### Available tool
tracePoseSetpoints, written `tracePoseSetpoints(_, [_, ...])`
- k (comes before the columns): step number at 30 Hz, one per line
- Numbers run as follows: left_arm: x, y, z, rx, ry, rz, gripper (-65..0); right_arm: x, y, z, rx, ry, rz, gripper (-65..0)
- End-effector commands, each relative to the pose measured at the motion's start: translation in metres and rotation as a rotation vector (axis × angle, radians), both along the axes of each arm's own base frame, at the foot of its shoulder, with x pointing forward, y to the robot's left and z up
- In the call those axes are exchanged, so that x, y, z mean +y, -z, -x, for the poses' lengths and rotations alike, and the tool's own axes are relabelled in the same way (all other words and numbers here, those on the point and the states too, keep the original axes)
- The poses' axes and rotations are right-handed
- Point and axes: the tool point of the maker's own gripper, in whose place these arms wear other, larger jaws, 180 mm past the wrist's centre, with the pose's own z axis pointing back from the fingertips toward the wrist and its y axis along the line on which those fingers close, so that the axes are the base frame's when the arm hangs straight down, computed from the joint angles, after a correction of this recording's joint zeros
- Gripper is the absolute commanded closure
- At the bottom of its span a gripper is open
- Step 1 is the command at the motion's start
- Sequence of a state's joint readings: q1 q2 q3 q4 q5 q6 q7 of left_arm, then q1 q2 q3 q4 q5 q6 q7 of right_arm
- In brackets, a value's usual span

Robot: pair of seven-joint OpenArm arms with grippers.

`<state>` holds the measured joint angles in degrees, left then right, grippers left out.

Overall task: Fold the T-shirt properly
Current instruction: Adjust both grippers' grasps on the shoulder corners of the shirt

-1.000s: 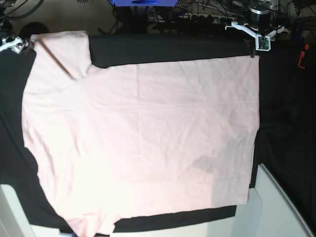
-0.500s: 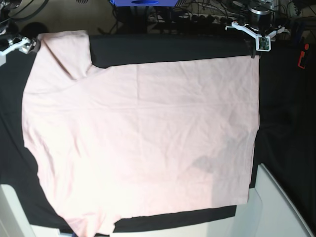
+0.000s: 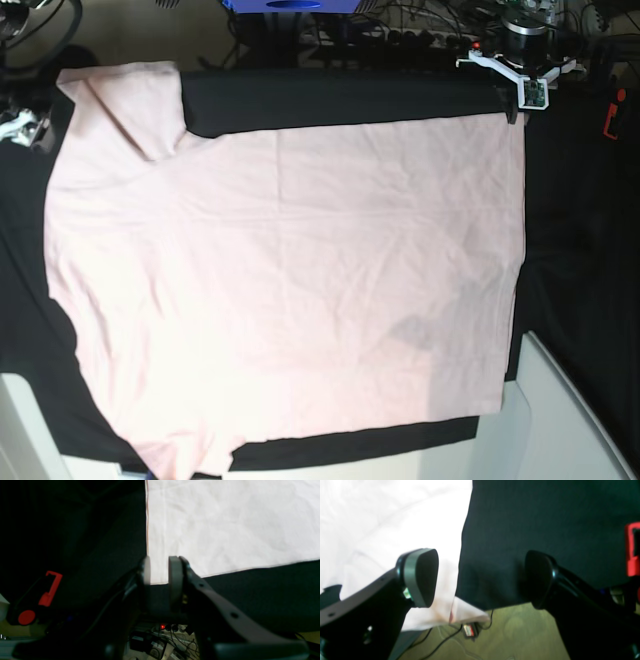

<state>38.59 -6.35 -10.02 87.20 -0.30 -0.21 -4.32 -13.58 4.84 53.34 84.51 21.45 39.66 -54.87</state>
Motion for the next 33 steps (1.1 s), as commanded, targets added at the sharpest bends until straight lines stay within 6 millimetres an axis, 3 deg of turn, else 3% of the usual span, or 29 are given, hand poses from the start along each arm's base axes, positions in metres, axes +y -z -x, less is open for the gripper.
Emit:
tracePoseSetpoints(1, [0.003, -0.007, -0.001, -0.025, 0.005, -0.015, -12.9, -0.005, -0.005, -0.001, -0.01, -0.005, 0.017, -51.2])
tracePoseSetpoints(17, [0.003, -0.007, -0.001, -0.023, 0.005, -0.016, -12.9, 0.029, 0.034, -0.001, 0.029, 0.031, -0.147, -51.5])
tracePoseSetpoints(33, [0.003, -0.007, -0.001, -0.025, 0.005, -0.016, -12.9, 0.057, 0.046, 0.011, 0.128, 0.004, -0.222, -50.8])
